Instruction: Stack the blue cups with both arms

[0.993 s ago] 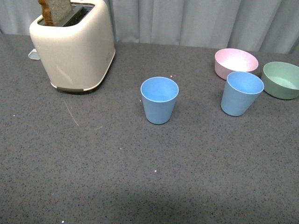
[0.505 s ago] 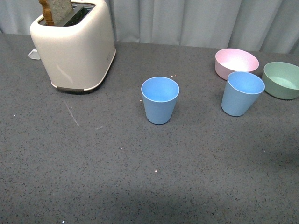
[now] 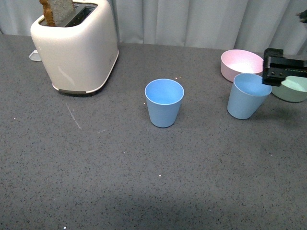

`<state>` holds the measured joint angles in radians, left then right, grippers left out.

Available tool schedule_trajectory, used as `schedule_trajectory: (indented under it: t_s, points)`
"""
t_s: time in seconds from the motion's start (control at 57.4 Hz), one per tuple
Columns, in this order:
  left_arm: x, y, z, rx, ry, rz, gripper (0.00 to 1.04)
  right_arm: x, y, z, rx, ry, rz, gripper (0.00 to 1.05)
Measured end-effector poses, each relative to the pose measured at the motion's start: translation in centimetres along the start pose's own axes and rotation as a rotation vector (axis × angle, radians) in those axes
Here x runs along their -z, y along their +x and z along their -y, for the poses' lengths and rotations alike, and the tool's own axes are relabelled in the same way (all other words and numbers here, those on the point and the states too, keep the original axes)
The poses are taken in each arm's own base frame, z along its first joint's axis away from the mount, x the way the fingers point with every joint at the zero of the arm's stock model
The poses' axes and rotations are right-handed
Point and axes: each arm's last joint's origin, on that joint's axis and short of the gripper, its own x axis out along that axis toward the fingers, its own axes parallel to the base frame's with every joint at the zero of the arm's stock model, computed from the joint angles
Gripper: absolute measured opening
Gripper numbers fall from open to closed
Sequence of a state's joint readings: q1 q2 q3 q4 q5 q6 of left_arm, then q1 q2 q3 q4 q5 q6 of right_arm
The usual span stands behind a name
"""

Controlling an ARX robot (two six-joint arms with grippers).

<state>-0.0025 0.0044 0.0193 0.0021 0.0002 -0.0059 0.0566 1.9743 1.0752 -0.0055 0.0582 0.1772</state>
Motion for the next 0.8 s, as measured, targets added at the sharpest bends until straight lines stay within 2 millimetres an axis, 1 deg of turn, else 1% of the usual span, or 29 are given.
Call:
schedule_trajectory:
  t_s: [0.087,0.157,0.209,0.314,0.383,0.401,0.471,0.488,0.523,0.645,0.68,0.697,0.732,0.802]
  points:
    - [0.0,0.0,0.0,0.000,0.000,0.000,0.98,-0.4,1.5,-0.8,-0.005,0.032,-0.038,0.95]
    - [0.0,0.0,0.0,0.000,0.000,0.000,0.98,-0.6,2.4,-1.1,-0.006,0.053,-0.064,0.95]
    - [0.0,0.0,0.0,0.000,0.000,0.000,0.98,-0.7,3.0,-1.4,-0.002,0.064,-0.075,0.92]
    - [0.0,0.0,0.0,0.000,0.000,0.000,0.98,-0.9,4.0,-1.7,0.003,0.092,-0.100,0.76]
    - [0.0,0.0,0.0,0.000,0.000,0.000,0.98,-1.0,4.3,-1.8,0.007,0.106,-0.112,0.67]
    - [0.0,0.0,0.0,0.000,0.000,0.000,0.98,-1.1,4.4,-1.8,0.009,0.109,-0.116,0.63]
    - [0.0,0.0,0.0,0.000,0.000,0.000,0.98,-1.1,4.5,-1.9,0.014,0.115,-0.125,0.54]
    - [0.0,0.0,0.0,0.000,0.000,0.000,0.98,-1.1,4.6,-1.9,0.016,0.116,-0.128,0.51]
    - [0.0,0.0,0.0,0.000,0.000,0.000,0.98,-1.0,4.6,-1.9,0.018,0.119,-0.131,0.47]
    - [0.0,0.0,0.0,0.000,0.000,0.000,0.98,-0.8,4.7,-1.9,0.028,0.127,-0.145,0.28]
    - [0.0,0.0,0.0,0.000,0.000,0.000,0.98,-0.8,4.7,-1.9,0.028,0.127,-0.146,0.24]
    - [0.0,0.0,0.0,0.000,0.000,0.000,0.98,-0.8,4.8,-1.9,0.027,0.130,-0.147,0.20]
    - [0.0,0.0,0.0,0.000,0.000,0.000,0.98,-0.8,4.8,-1.9,0.026,0.131,-0.147,0.17]
    - [0.0,0.0,0.0,0.000,0.000,0.000,0.98,-0.8,4.7,-1.9,0.025,0.133,-0.146,0.06]
